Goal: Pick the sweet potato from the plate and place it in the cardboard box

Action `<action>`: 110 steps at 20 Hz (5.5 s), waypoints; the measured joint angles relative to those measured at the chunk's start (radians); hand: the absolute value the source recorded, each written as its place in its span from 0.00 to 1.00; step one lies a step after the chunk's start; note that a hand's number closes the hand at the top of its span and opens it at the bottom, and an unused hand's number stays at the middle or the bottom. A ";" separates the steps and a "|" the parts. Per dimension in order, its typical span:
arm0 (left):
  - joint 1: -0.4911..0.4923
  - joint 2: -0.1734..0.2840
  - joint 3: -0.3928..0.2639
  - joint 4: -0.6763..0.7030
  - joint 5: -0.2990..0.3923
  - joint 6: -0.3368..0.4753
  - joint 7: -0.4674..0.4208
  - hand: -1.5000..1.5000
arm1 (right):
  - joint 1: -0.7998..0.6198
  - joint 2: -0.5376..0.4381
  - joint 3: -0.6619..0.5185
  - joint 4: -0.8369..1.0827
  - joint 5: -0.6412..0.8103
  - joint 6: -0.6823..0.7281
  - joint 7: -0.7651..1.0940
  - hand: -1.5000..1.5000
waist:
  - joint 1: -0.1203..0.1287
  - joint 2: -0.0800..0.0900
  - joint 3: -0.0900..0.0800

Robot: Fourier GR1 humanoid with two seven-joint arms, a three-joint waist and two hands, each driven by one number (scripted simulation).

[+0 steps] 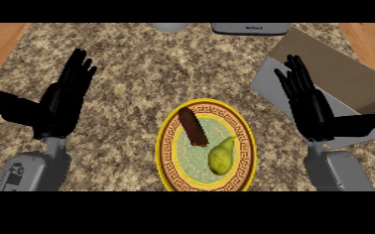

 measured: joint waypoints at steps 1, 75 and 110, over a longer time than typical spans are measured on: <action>0.008 -0.004 0.000 0.002 -0.007 0.006 -0.004 0.50 | -0.009 0.003 0.015 -0.029 0.031 -0.026 0.002 1.00 | -0.004 -0.001 0.002; 0.094 -0.052 0.021 0.317 -0.217 0.064 -0.159 0.50 | -0.437 0.216 0.758 -0.014 1.270 0.121 1.423 0.00 | 0.004 0.010 0.014; 0.100 -0.058 0.056 0.292 -0.235 0.032 -0.134 0.50 | -0.505 0.232 0.778 0.329 1.199 -0.015 1.288 1.00 | 0.004 0.009 0.016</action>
